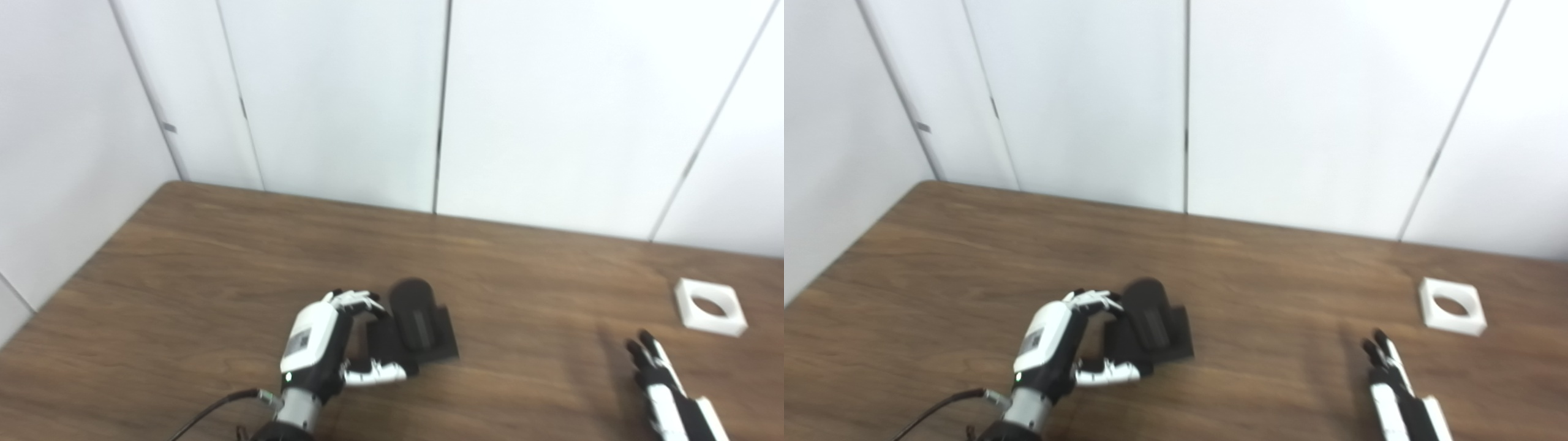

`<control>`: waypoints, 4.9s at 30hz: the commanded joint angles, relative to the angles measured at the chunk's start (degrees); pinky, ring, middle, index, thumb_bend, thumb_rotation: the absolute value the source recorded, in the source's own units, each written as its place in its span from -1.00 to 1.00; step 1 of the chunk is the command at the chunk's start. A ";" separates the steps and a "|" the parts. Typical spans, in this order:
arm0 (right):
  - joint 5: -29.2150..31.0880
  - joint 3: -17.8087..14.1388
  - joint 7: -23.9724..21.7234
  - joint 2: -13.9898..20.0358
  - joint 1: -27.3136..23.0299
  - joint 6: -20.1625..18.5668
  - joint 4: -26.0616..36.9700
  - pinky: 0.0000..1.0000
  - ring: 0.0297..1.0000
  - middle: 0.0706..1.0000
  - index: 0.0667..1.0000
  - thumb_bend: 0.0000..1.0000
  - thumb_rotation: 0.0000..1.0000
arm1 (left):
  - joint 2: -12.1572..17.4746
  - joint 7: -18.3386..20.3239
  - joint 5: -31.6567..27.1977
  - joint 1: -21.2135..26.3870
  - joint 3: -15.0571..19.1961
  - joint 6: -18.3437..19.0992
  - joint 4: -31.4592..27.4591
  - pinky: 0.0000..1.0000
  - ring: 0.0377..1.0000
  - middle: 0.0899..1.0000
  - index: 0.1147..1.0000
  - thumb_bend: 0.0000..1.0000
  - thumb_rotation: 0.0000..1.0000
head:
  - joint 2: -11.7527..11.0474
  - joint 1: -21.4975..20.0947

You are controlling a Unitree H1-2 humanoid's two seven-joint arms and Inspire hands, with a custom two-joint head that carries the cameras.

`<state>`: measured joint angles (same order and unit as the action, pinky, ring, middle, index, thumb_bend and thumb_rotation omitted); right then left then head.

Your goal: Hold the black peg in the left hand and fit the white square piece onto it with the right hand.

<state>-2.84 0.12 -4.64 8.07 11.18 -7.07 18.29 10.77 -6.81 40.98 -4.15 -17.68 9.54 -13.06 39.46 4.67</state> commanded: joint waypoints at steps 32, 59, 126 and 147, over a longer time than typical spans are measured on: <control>-3.56 0.29 2.41 1.02 -1.45 -4.81 6.99 0.71 0.79 0.75 0.78 -0.11 0.37 | 2.34 3.80 18.48 -4.26 -11.10 -9.12 0.47 0.95 0.73 0.58 -0.16 0.01 -0.90 | 5.93 -8.74; -33.90 8.00 -11.28 31.49 -31.46 -14.10 -5.73 1.00 1.00 0.88 0.68 0.81 -0.57 | 4.75 6.39 15.73 -6.28 -8.24 -8.49 1.18 0.84 0.69 0.56 -0.16 0.03 -0.90 | 4.80 -19.94; -44.99 21.15 -11.35 31.67 -50.65 -1.44 -44.13 1.00 0.95 0.77 0.38 0.56 -0.60 | 3.49 6.88 18.30 -6.08 -8.31 -7.89 -1.15 0.79 0.68 0.55 -0.16 0.04 -0.89 | 4.38 -20.28; -43.98 21.02 -10.61 31.71 -50.63 3.14 -44.66 0.83 0.73 0.48 -0.10 0.05 -0.74 | 2.27 7.47 19.46 -5.66 -8.95 -6.87 -1.80 0.81 0.69 0.56 -0.16 0.04 -0.89 | 4.66 -19.74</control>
<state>-46.72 21.69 -16.86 38.58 -37.02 -5.02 -26.69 12.62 -1.88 57.62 -9.03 -25.68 1.91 -15.26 44.03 -15.12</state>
